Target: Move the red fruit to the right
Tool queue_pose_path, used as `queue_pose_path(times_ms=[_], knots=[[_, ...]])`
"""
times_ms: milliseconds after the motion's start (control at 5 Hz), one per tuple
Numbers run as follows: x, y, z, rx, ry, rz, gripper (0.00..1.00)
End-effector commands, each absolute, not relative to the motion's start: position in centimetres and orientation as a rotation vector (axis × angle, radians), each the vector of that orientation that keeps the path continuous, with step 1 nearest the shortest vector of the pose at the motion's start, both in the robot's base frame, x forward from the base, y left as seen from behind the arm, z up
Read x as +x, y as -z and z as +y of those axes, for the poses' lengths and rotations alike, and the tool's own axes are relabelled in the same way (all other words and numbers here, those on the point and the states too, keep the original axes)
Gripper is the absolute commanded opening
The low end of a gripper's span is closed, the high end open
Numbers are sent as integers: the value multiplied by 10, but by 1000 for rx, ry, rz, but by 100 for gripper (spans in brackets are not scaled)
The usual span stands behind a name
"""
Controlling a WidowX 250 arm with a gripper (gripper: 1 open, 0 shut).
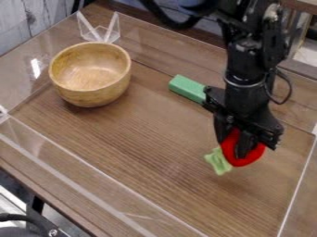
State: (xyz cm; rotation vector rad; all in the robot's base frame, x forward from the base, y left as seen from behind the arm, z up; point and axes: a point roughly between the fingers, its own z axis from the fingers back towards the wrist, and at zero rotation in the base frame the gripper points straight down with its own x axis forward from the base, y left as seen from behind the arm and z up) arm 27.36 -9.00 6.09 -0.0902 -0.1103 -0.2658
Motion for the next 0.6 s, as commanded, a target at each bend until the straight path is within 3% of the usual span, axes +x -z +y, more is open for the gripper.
queue_pose_path(times_ms=[0, 400], knots=[[283, -70, -96, -92, 296, -166, 0], [284, -67, -98, -84, 302, -178, 0]])
